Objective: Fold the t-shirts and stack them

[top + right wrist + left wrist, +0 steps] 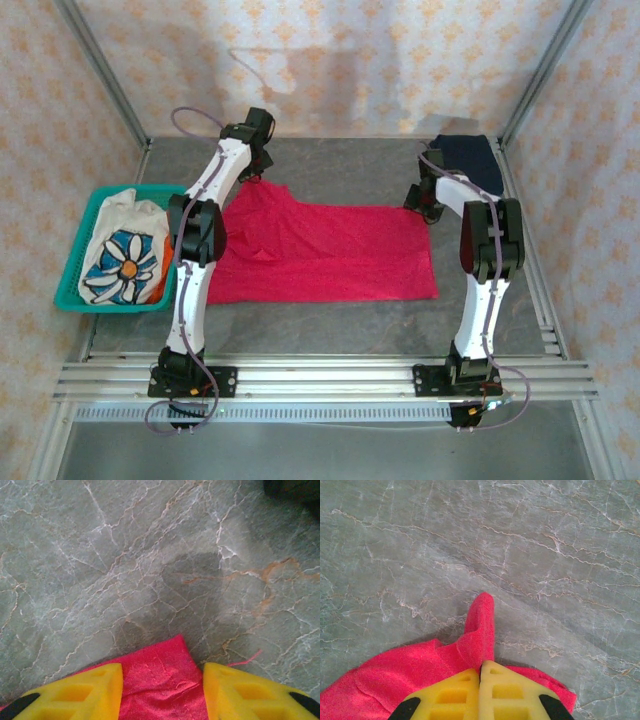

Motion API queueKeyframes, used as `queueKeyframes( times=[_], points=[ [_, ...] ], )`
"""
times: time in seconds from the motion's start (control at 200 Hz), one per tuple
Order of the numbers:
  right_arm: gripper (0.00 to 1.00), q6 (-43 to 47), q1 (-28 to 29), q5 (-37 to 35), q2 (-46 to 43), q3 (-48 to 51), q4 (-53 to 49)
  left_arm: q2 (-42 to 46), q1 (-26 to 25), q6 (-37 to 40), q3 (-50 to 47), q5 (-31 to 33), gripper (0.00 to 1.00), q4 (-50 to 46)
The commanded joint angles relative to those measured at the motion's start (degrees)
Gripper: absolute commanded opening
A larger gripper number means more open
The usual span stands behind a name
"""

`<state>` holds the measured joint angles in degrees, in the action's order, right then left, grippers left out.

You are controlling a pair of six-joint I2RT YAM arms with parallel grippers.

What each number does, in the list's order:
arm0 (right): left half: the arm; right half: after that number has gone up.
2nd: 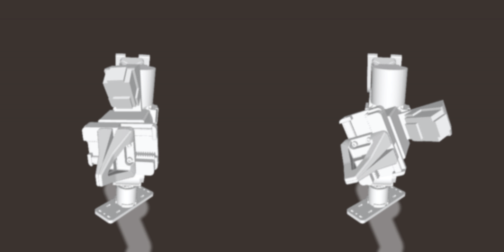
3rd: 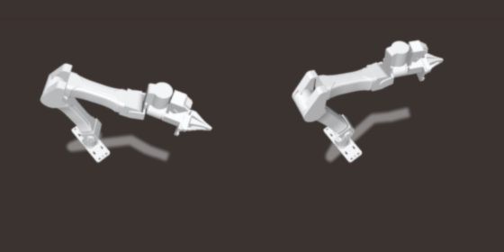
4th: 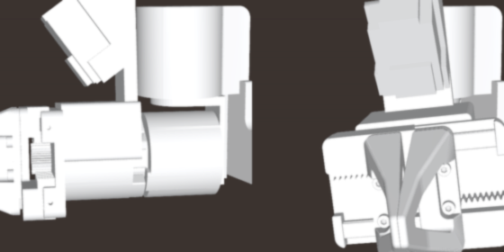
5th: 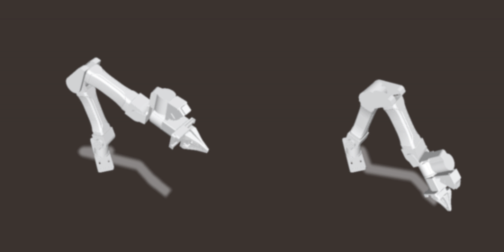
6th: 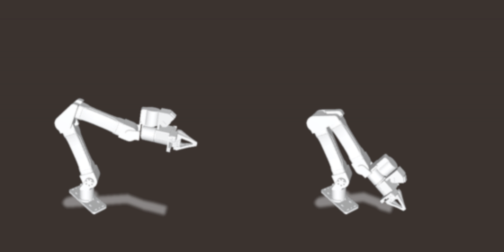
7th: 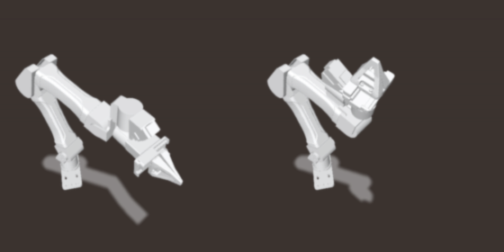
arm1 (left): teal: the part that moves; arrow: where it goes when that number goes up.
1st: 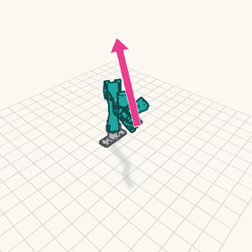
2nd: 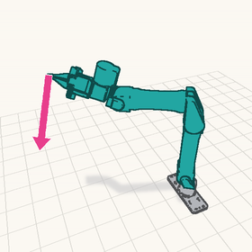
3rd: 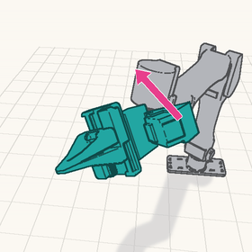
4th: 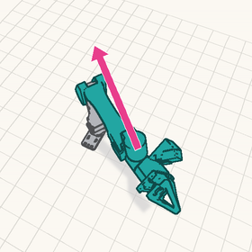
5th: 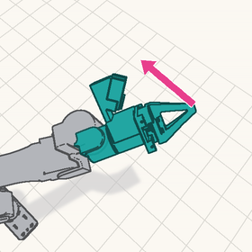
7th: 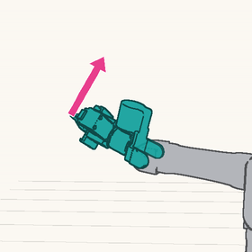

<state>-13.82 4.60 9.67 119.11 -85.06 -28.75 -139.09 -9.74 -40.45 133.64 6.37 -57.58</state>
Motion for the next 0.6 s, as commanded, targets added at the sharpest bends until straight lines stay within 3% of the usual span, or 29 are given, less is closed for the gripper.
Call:
queueKeyframes(
  times=[0.0,0.29,0.495,0.595],
  points=[
    [0.4,0.73,-0.4,-0.46,2.55,-2.66,-2.87,1.45,0.07,0.73,-0.58,0.13,0.0,0.18],
    [0.5,1.73,-0.47,-1.36,1.83,-5.21,-3.9,1.29,0.12,1.16,-1.02,-0.28,0.0,0.61],
    [0.51,2.35,-0.21,-3.77,-3.1,-2.04,-0.83,1.01,0.15,1.07,-1.03,-0.59,0.0,0.93],
    [0.5,3.52,-0.29,-3.23,-1.07,-3.65,-2.05,0.86,0.14,0.98,-1.02,-1.07,0.0,1.07]
  ],
)
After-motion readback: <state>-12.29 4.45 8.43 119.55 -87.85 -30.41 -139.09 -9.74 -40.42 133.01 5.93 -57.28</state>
